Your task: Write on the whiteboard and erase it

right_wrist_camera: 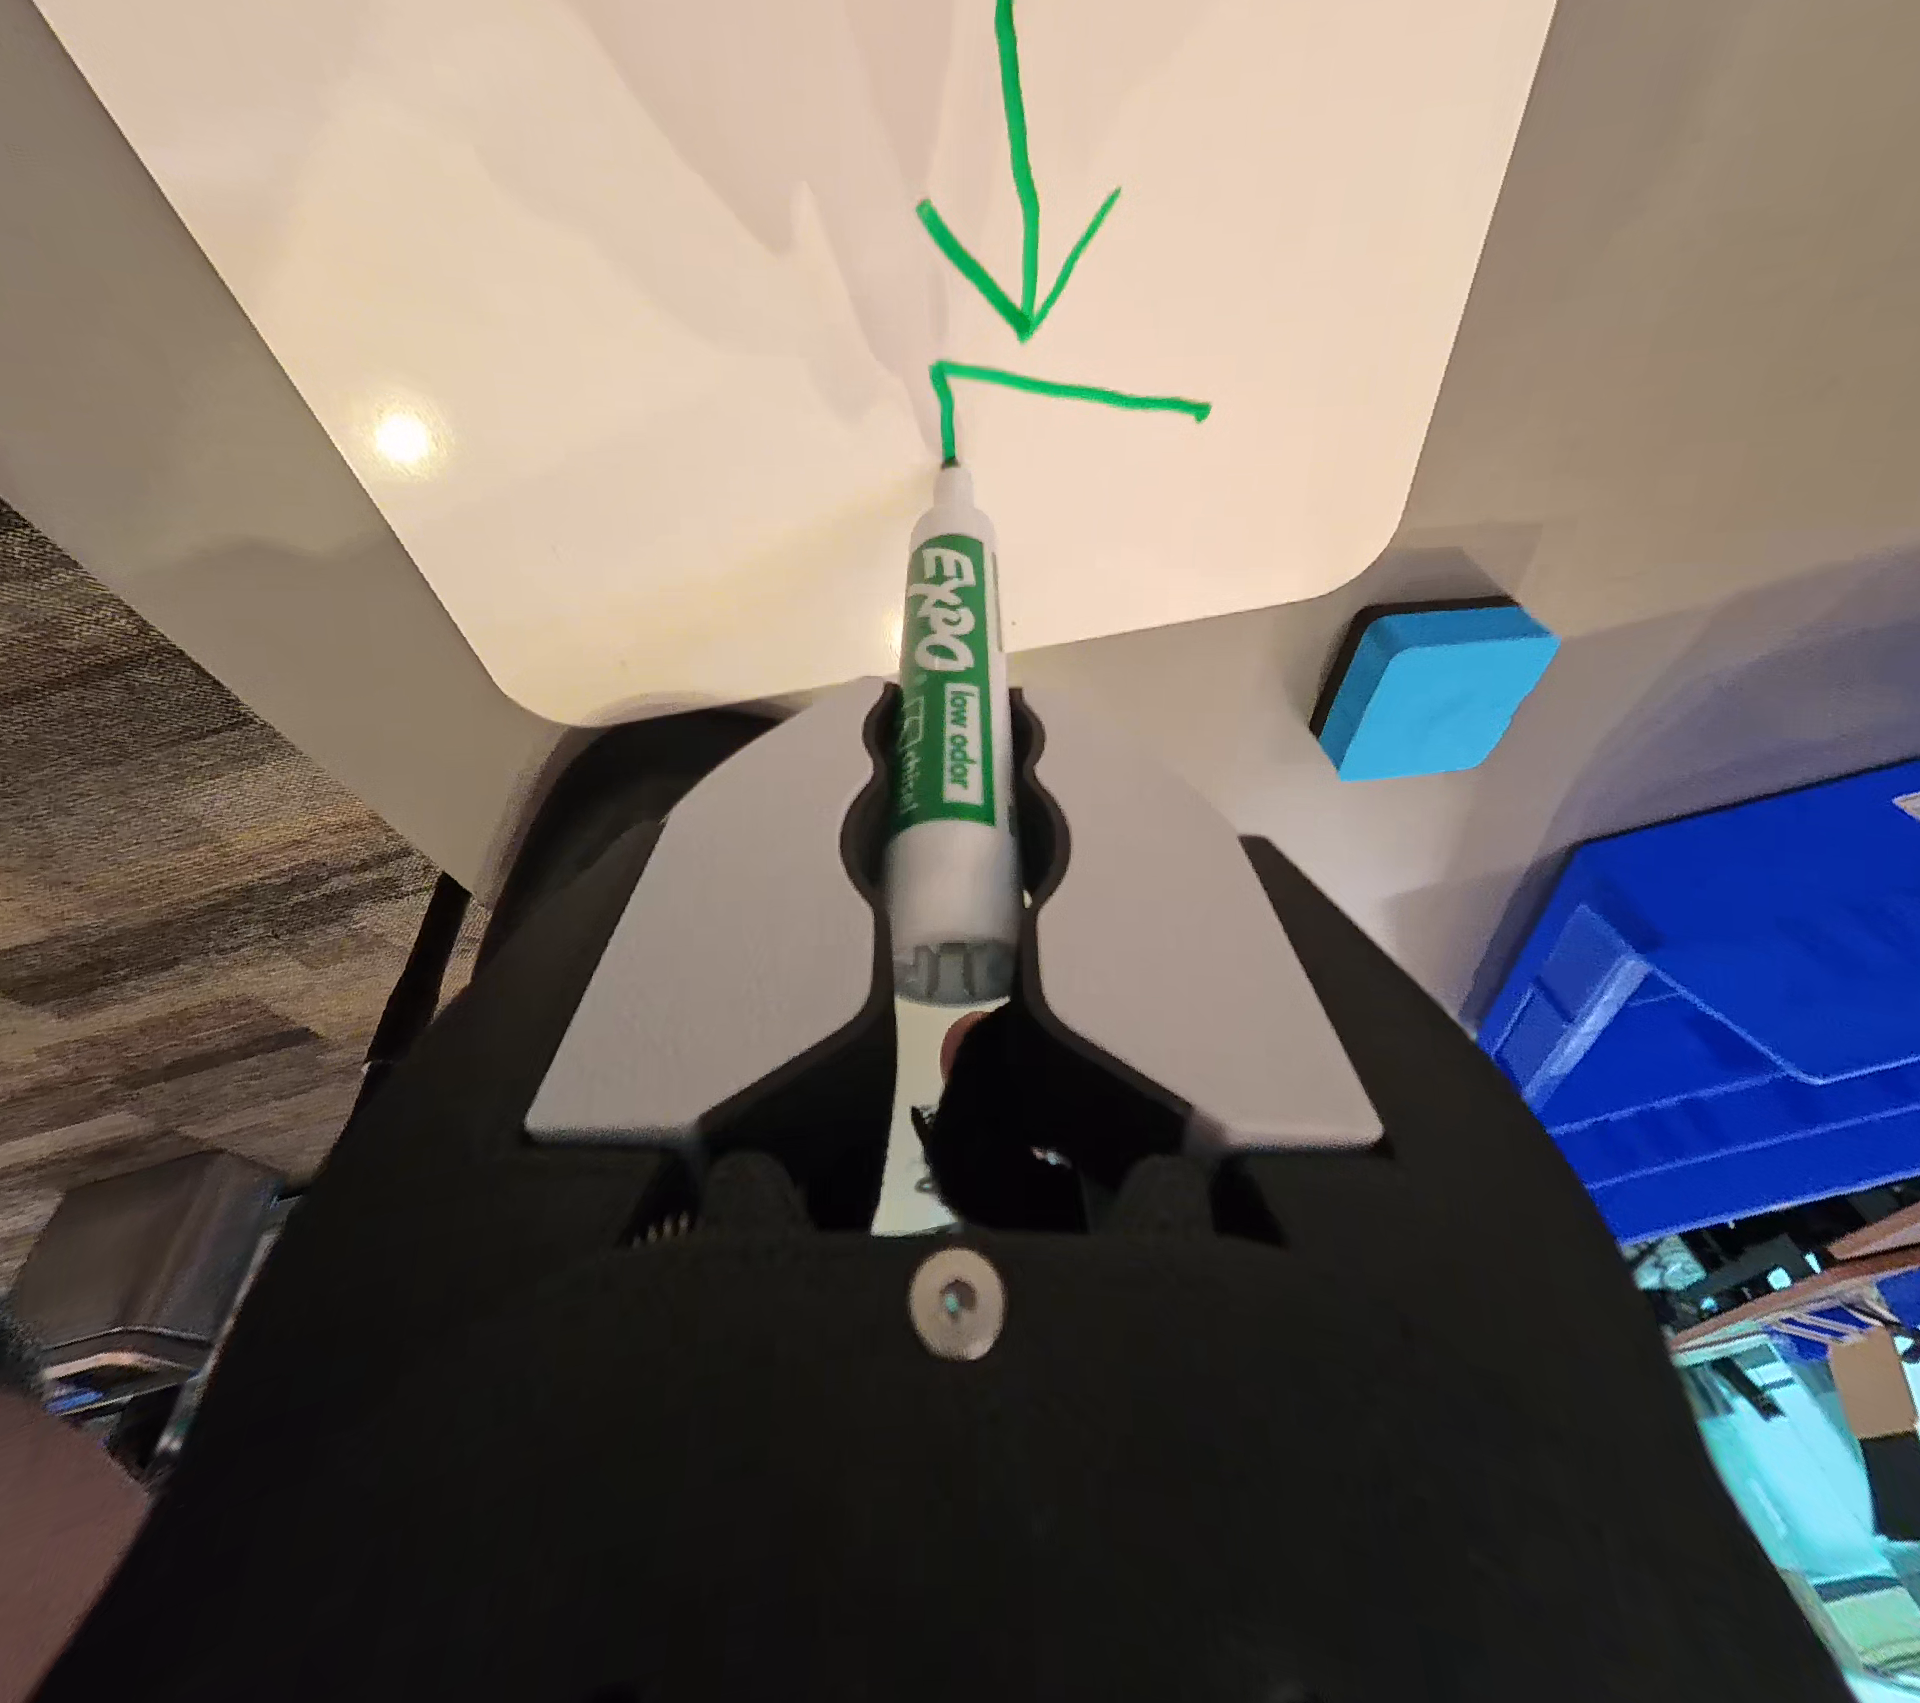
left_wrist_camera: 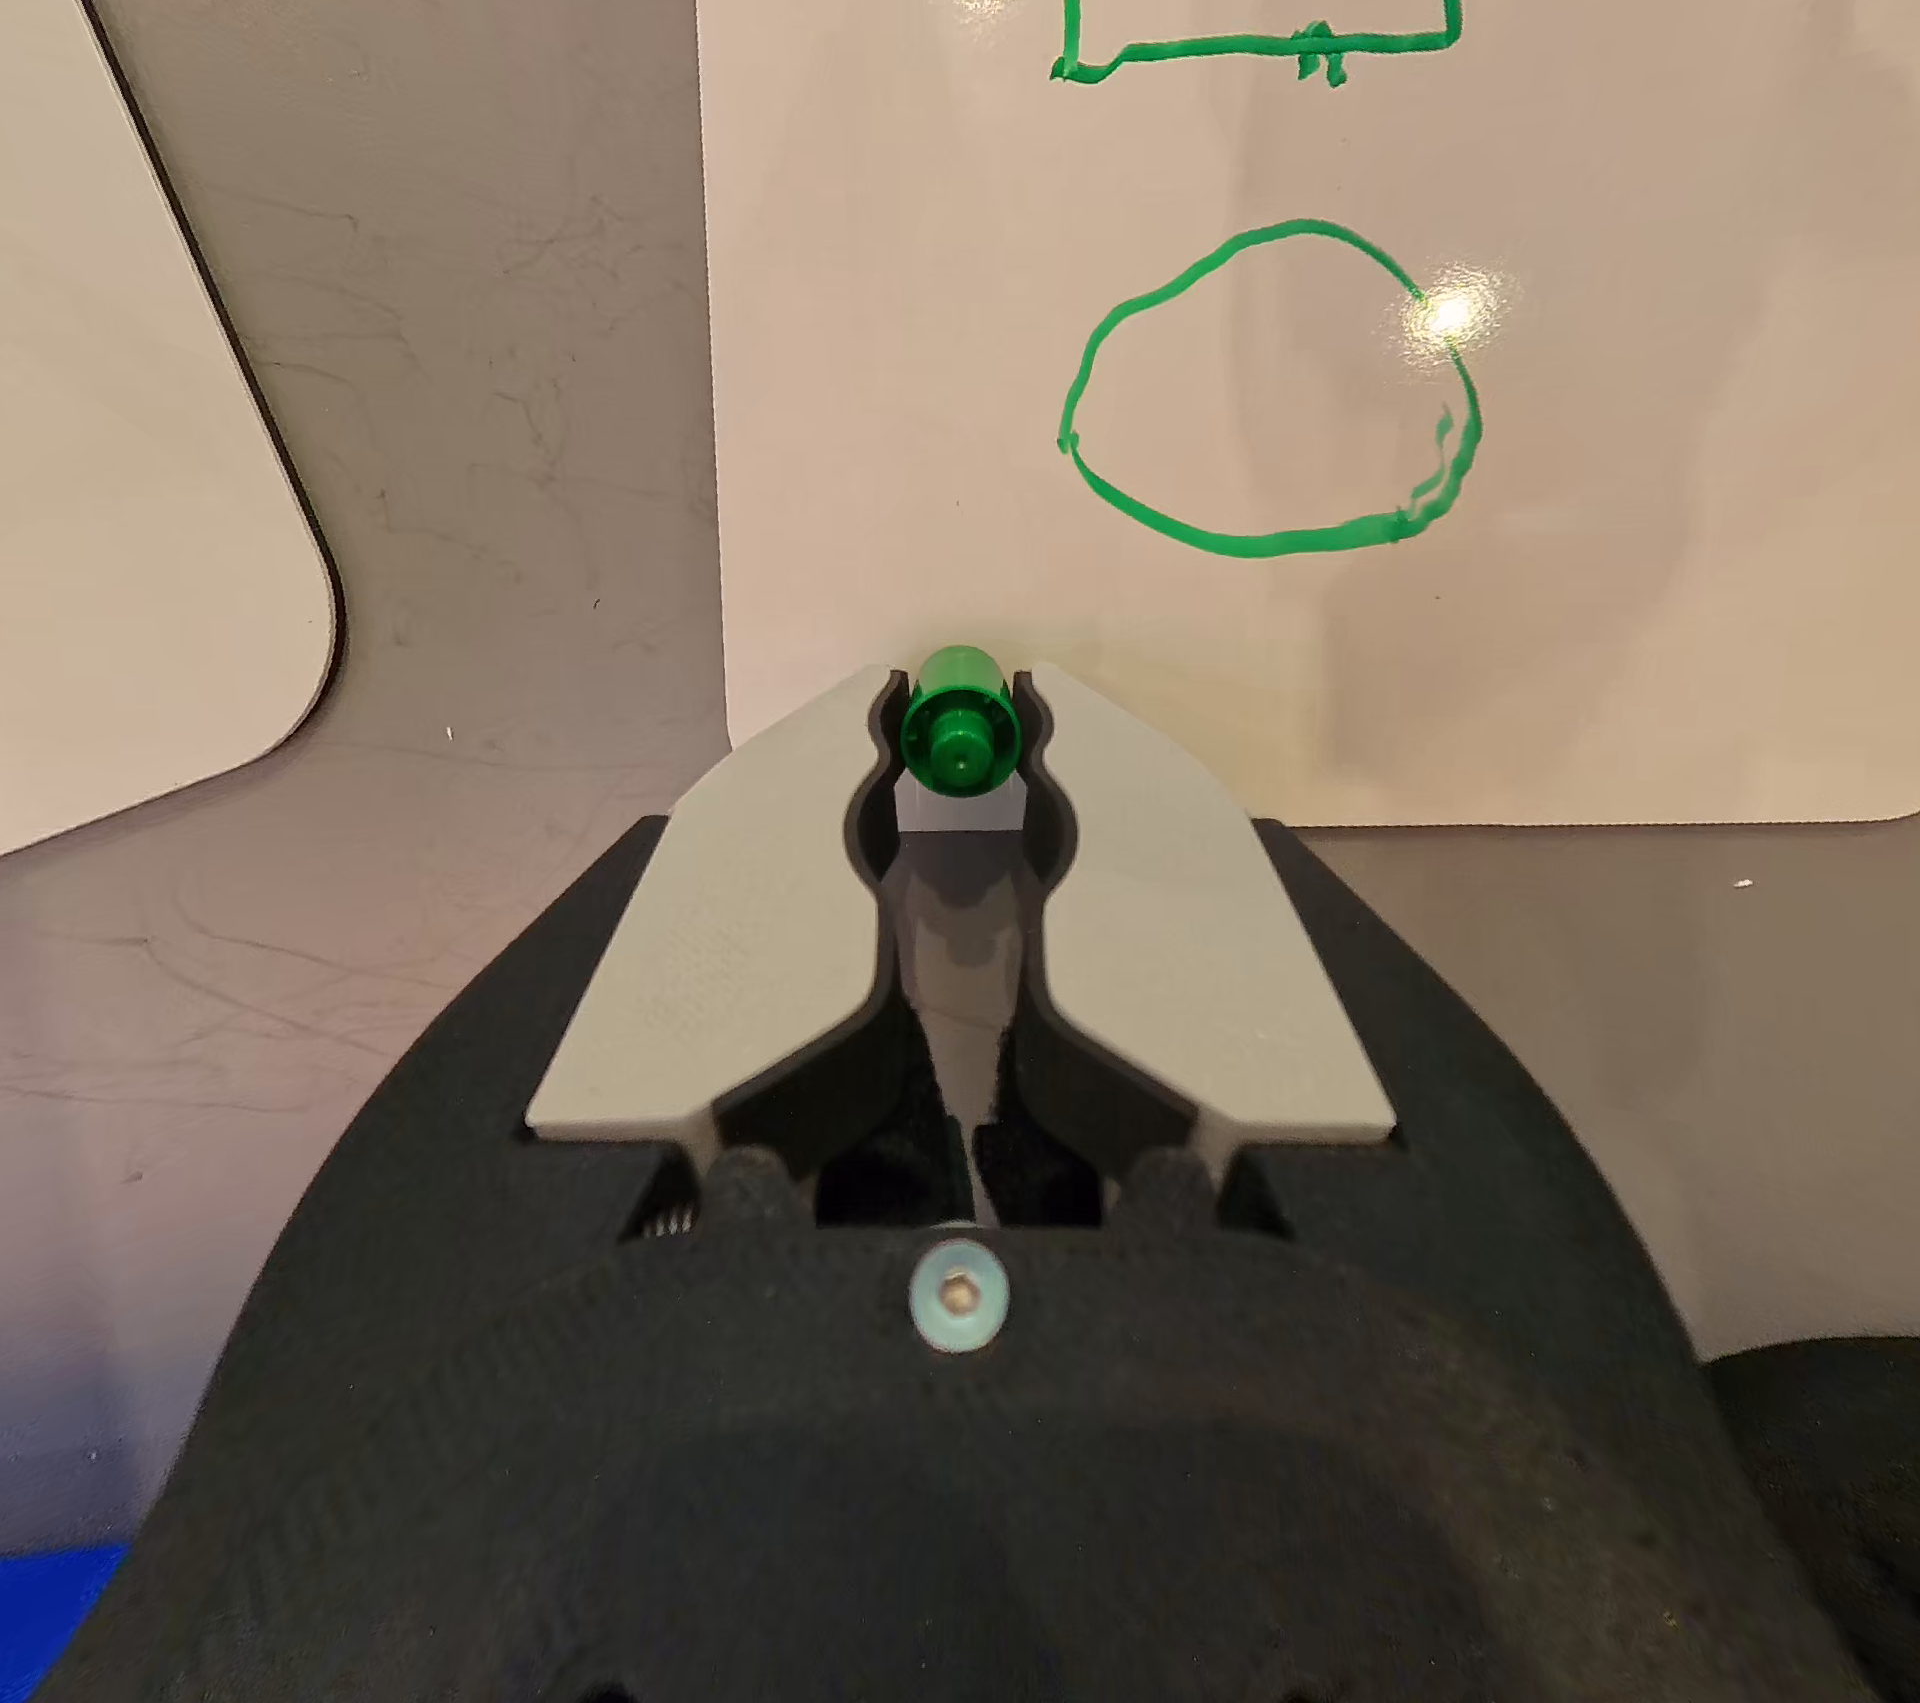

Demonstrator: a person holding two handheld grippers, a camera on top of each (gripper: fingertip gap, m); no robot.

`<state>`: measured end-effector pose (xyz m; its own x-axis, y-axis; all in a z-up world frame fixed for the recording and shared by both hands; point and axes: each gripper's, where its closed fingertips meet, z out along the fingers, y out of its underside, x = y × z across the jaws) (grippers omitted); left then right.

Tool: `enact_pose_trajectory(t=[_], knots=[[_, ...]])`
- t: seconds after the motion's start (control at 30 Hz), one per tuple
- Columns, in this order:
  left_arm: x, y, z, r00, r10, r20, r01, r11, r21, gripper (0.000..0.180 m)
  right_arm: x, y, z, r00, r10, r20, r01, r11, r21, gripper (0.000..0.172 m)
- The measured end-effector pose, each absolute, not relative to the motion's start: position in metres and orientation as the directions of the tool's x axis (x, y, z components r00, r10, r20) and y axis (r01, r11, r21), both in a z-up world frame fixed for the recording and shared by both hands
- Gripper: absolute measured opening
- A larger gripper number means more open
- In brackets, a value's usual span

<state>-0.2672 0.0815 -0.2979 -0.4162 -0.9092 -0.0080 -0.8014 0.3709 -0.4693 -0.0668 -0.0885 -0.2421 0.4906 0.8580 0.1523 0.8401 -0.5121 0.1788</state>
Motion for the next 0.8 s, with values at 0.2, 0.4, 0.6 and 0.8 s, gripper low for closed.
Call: enact_pose_trajectory(t=[0.2, 0.4, 0.6, 0.8], knots=[[-0.267, 0.082, -0.298, -0.416, -0.909, -0.008, -0.802, 0.371, -0.469, 0.019, -0.044, -0.099, -0.242, 0.535, 0.83, 0.16, 0.806, -0.558, 0.198, 0.021], [-0.267, 0.082, -0.298, -0.416, -0.909, -0.008, -0.802, 0.371, -0.468, 0.019, -0.037, -0.103, -0.242, 0.554, 0.818, 0.158, 0.796, -0.575, 0.189, 0.021], [-0.267, 0.082, -0.298, -0.416, -0.909, -0.008, -0.802, 0.371, -0.467, 0.019, -0.04, -0.091, -0.242, 0.541, 0.824, 0.167, 0.805, -0.565, 0.178, 0.021], [-0.267, 0.082, -0.298, -0.416, -0.909, -0.007, -0.802, 0.371, -0.469, 0.019, -0.045, -0.07, -0.243, 0.519, 0.837, 0.175, 0.821, -0.545, 0.17, 0.021]])
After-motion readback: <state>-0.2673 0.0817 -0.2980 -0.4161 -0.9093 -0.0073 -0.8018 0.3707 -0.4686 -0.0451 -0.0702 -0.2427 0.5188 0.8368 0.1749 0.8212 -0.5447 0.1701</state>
